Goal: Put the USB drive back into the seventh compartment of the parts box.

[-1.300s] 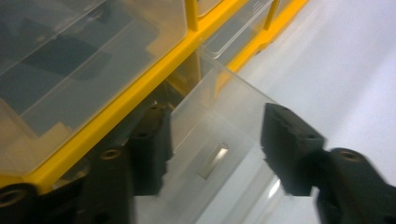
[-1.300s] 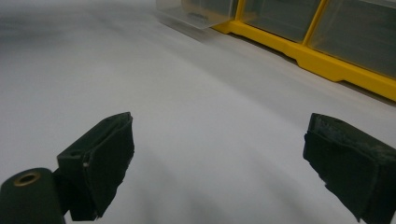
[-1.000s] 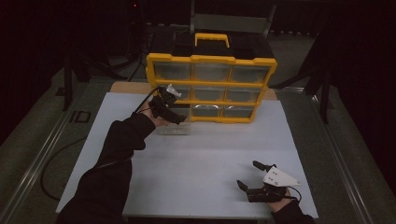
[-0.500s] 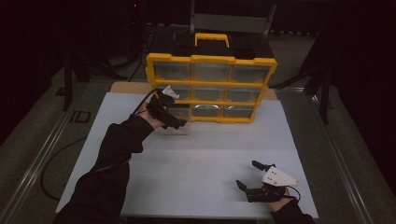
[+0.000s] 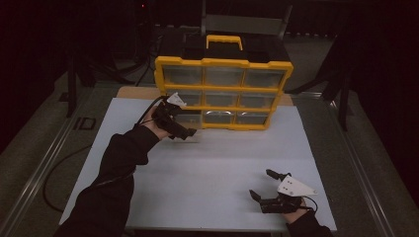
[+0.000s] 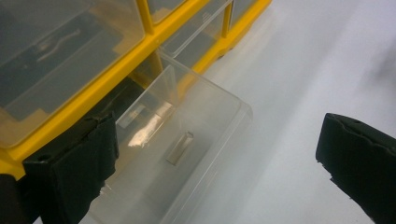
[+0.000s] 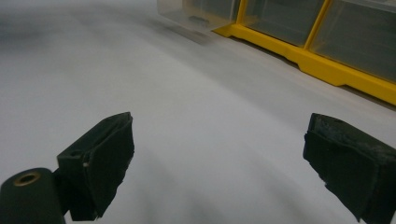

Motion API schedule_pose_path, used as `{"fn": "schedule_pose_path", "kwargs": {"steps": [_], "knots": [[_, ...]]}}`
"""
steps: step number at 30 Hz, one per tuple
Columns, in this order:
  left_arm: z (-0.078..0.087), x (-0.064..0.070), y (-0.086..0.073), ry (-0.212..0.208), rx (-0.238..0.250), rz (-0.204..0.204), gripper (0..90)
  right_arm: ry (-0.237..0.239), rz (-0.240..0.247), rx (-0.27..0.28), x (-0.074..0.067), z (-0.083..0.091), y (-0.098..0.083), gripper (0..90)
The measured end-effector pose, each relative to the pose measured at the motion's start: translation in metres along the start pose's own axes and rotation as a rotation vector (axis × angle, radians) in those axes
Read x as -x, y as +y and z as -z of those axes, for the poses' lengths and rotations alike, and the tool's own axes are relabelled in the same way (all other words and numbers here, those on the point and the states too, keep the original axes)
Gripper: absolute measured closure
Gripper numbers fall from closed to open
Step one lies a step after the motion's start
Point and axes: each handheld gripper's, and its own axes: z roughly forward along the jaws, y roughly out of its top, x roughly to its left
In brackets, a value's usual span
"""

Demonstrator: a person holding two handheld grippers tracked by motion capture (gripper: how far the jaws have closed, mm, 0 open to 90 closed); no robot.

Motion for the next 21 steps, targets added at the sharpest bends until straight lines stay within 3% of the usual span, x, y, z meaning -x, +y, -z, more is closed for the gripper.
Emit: {"fn": "schedule_pose_path", "kwargs": {"steps": [21], "knots": [[0.029,0.012,-0.024,-0.014,0.043,-0.021,0.3,0.002,-0.002,-0.002,0.000,0.000,0.000,8.7]]}}
